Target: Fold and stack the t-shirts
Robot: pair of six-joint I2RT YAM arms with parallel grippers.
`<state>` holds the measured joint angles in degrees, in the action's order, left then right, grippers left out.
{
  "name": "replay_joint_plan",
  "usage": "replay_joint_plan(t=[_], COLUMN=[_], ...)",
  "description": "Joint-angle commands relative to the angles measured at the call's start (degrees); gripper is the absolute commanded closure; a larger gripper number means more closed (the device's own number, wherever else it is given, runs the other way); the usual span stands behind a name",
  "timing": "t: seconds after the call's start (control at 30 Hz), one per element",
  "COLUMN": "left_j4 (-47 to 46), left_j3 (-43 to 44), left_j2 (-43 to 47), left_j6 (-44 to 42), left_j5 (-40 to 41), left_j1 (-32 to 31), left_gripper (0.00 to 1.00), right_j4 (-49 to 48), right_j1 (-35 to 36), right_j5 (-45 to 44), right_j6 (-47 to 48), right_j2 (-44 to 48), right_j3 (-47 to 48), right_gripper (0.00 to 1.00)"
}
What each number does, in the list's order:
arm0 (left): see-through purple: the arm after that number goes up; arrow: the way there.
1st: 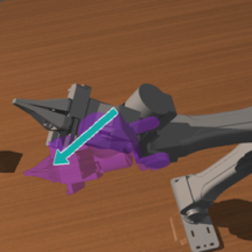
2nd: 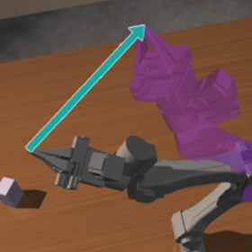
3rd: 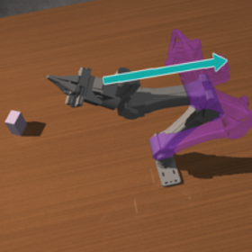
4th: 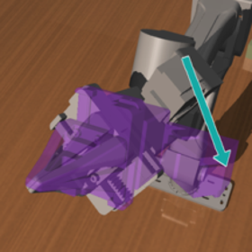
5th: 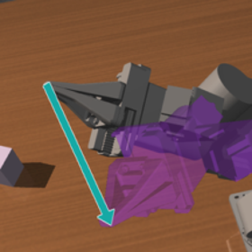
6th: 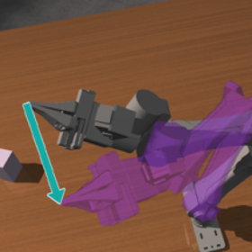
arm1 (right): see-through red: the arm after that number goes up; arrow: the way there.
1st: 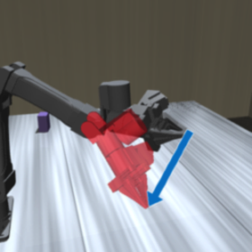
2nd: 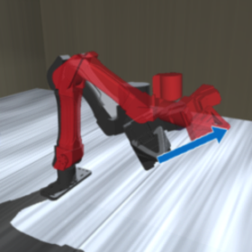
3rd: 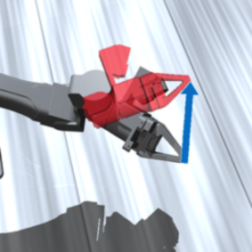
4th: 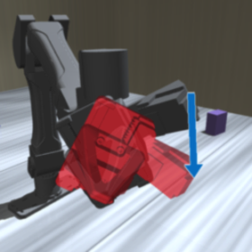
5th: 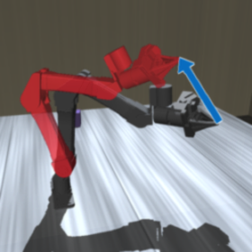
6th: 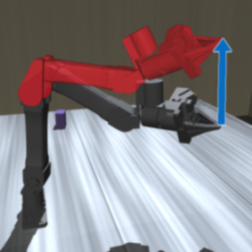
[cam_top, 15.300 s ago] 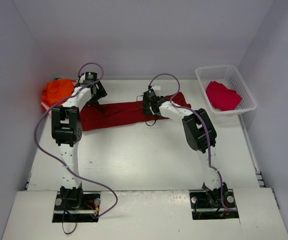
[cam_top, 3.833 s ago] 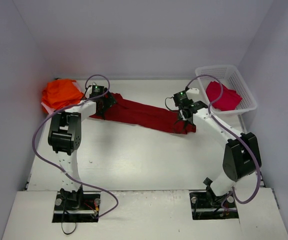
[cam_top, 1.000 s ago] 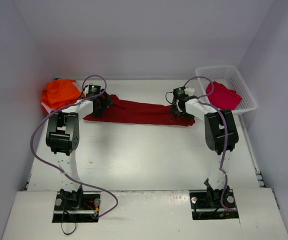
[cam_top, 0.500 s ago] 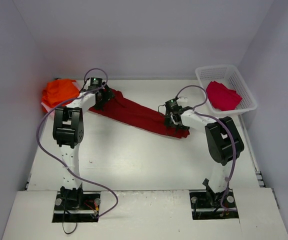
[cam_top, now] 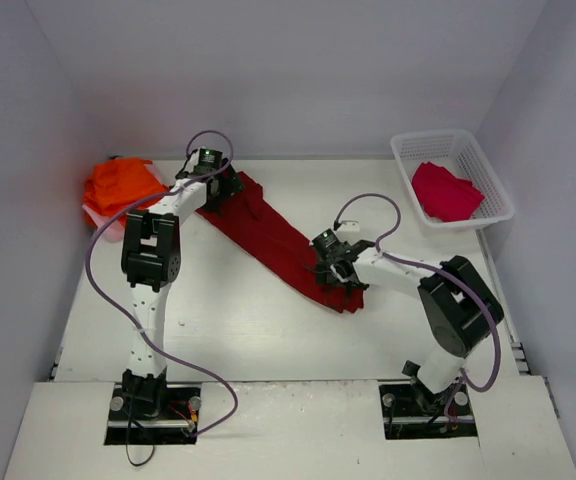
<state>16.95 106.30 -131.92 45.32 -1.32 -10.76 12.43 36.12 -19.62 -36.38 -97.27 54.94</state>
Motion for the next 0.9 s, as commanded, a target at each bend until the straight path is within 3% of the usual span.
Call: replay_joint_plan(t=[0.0, 0.53, 0.87], left_j4=[3.70, 4.58, 5.46], left_j3=[1.80, 3.64, 6.82], left_j2=[-0.62, -0.01, -2.03], left_j6=[-0.06, 0.73, 1.00], left_j5=[-1.67, -2.20, -2.63], left_j1=[-3.20, -8.57, -9.63], left_gripper=[0.18, 0.18, 0.18], right_j4=[3.74, 7.70, 9.63], right_j1=[4.21, 20.73, 24.61], right_j5=[-1.39, -1.48, -2.27], right_j6=[-4.57, -17.57, -24.96], right_j2=[3.32, 3.40, 5.16], right_j3=[-1.49, -4.93, -6.95], right_gripper=[0.21, 0.21, 0.21])
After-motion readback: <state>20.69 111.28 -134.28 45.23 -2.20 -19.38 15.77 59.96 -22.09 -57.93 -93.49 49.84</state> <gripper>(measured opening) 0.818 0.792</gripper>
